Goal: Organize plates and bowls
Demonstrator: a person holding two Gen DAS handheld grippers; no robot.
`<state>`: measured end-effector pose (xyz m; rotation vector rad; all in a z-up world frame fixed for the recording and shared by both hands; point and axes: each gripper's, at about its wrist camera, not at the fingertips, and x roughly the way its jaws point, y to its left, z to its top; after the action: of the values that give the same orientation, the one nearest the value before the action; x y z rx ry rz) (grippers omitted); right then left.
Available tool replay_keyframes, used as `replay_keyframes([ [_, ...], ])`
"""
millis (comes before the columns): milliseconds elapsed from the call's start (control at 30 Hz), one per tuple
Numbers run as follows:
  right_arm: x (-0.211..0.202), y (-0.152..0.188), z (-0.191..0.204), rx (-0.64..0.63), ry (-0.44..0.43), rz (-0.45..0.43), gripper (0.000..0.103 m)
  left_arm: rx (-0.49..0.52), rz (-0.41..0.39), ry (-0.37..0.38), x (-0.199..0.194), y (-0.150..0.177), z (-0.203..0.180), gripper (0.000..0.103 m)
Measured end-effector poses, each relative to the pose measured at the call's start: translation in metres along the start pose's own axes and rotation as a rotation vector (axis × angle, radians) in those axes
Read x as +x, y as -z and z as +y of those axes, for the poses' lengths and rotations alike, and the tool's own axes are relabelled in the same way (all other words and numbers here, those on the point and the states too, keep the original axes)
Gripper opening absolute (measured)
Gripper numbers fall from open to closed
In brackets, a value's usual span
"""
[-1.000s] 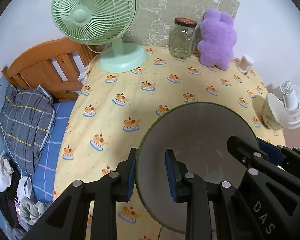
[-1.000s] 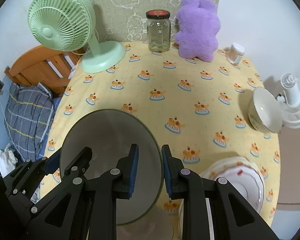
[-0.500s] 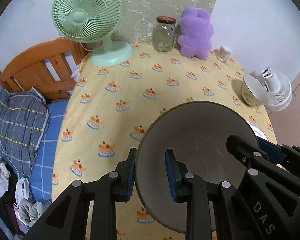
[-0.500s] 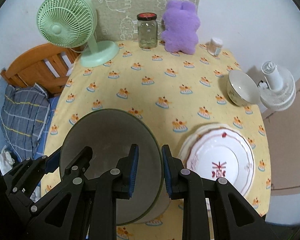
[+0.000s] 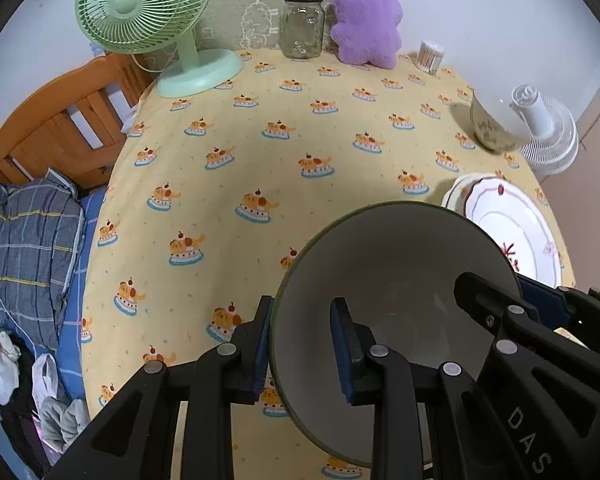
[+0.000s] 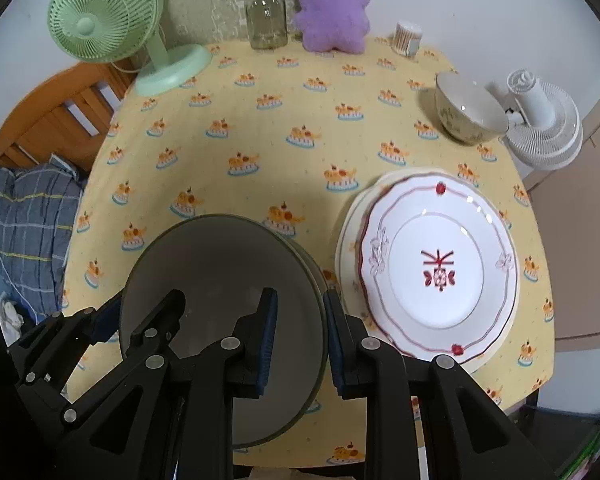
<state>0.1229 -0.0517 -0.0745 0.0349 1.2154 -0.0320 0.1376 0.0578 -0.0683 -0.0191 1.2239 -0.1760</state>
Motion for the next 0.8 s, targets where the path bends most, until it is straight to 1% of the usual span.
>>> replay_keyframes([
  [367,0.021,-0.002,0.001,-0.001,0.012,0.026,0.027,-0.026,0.021,0.012,0.021,0.002,0.004,0.025],
  [533,0.027,-0.003,-0.003,0.002,0.02,0.013,0.027,-0.031,0.02,0.018,0.027,0.0,0.001,0.025],
  [667,0.03,-0.005,-0.01,0.019,0.002,0.009,0.027,-0.015,0.001,-0.001,0.027,-0.001,-0.005,0.025],
  [800,0.032,-0.005,-0.011,0.016,-0.01,-0.012,0.027,-0.019,-0.013,-0.015,0.029,-0.002,-0.006,0.025],
])
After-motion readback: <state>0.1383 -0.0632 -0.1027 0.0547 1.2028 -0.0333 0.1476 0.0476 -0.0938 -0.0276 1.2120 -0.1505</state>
